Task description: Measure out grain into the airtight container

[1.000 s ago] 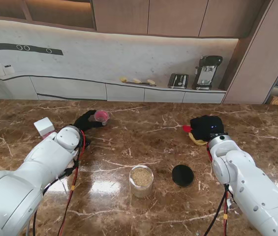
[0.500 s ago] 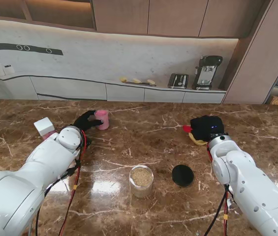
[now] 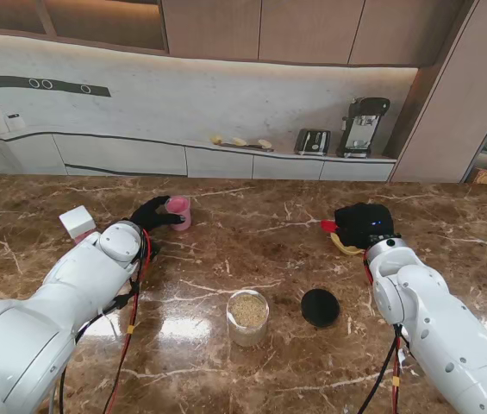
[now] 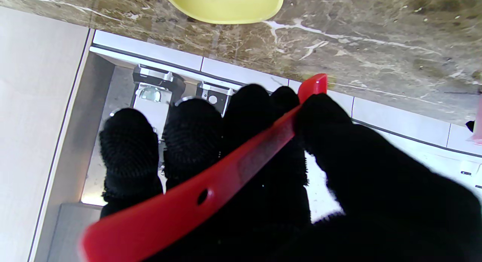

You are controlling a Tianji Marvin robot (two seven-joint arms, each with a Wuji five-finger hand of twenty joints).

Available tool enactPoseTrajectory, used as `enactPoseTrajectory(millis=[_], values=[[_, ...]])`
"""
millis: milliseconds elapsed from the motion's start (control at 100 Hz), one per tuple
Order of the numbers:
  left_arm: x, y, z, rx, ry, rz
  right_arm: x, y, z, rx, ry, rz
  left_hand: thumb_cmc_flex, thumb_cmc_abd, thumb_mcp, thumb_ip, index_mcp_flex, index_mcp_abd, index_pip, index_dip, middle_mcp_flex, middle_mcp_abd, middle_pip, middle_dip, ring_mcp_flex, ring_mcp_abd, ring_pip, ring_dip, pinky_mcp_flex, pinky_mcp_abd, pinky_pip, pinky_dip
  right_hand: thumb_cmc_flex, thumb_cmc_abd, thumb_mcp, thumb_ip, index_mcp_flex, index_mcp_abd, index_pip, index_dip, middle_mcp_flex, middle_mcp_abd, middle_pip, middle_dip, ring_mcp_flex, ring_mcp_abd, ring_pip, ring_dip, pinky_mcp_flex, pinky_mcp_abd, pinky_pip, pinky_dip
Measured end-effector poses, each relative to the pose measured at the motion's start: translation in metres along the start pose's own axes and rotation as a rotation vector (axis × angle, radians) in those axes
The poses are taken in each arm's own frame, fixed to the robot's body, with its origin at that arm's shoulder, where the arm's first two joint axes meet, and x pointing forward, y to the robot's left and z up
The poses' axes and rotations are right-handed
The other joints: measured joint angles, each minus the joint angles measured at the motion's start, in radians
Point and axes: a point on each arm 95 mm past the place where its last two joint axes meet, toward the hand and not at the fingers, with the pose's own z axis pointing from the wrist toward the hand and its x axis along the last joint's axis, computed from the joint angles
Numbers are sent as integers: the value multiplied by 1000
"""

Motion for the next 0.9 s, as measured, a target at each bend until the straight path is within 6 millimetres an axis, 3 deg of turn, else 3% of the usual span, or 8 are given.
enactPoseTrajectory(millis=[340, 550, 750, 900], values=[[1, 4, 0, -35, 10, 31, -1, -1, -1, 0, -5, 3, 0, -32, 2, 0, 0, -51, -22, -36, 0, 0, -18, -4, -27, -8, -43, -47, -27, 0, -52, -56, -1, 0, 1, 0, 0, 0, 0, 0, 0, 0, 0, 0, 0, 0, 0, 0, 0, 0, 0, 0], [2, 6, 0, -42, 10, 43, -3, -2, -2, 1, -8, 7, 1, -42, 39, 2, -67, -66, -63, -56, 0, 0, -21, -4, -36, -10, -52, -62, -36, 0, -59, -75, -1, 0, 1, 0, 0, 0, 0, 0, 0, 0, 0, 0, 0, 0, 0, 0, 0, 0, 0, 0], [4, 9, 0, -38, 8, 31, -3, -3, -3, 3, -10, 7, 1, -60, 55, 2, -67, -68, -72, -61, 0, 0, -31, -4, -36, -10, -62, -74, -39, 4, -75, -100, -1, 0, 1, 0, 0, 0, 0, 0, 0, 0, 0, 0, 0, 0, 0, 0, 0, 0, 0, 0], [6, 11, 1, -40, 7, 25, -4, -2, -3, 2, -12, 7, 1, -71, 77, 2, -68, -79, -16, 0, 0, 0, -32, -4, -36, -10, -74, -95, -39, 6, -94, -127, -1, 0, 1, 0, 0, 0, 0, 0, 0, 0, 0, 0, 0, 0, 0, 0, 0, 0, 0, 0]])
